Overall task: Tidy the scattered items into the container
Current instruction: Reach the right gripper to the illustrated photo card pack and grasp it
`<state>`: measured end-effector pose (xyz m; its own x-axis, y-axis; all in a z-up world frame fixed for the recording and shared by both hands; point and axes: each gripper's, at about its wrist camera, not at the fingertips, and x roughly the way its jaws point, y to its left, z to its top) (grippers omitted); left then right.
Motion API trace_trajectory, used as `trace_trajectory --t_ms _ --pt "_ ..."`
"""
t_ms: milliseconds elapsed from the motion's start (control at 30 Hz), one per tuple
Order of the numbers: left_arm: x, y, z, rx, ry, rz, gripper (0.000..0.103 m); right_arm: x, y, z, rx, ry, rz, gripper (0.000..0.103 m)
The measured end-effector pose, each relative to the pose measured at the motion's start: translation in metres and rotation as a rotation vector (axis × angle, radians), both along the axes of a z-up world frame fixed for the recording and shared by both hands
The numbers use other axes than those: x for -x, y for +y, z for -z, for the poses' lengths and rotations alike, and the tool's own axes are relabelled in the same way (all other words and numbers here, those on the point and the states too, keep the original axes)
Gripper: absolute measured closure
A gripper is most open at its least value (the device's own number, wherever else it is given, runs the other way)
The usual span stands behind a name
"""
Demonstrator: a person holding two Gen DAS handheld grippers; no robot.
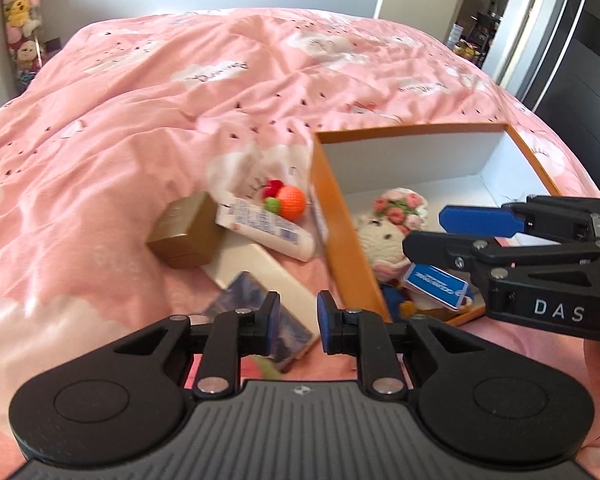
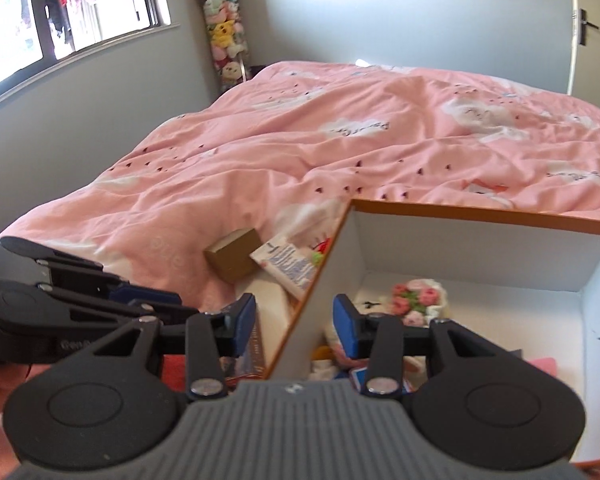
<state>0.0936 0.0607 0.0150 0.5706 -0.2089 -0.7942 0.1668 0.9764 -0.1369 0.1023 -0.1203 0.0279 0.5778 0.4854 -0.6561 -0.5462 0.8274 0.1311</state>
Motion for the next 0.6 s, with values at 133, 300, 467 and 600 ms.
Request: trace_trajectory --t_ms 133,300,467,600 --pt "-0.002 0.026 -0.002 0.002 0.024 0.01 0.077 -0.006 0.02 0.003 0.032 0.022 -0.054 0.057" --pt "0.0 0.055 0.003 0.007 0.079 0.031 0.074 -0.005 0.044 0.01 0.037 0.055 -0.128 0.057" --pt "0.002 0.07 0.012 -0.026 0.107 0.022 0.073 -0.005 0.068 0.029 0.057 0.104 -0.176 0.064" --pt "0.0 0.078 0.017 -0.032 0.115 0.005 0.072 -0.012 0.088 0.044 0.117 0.14 -0.204 0.066"
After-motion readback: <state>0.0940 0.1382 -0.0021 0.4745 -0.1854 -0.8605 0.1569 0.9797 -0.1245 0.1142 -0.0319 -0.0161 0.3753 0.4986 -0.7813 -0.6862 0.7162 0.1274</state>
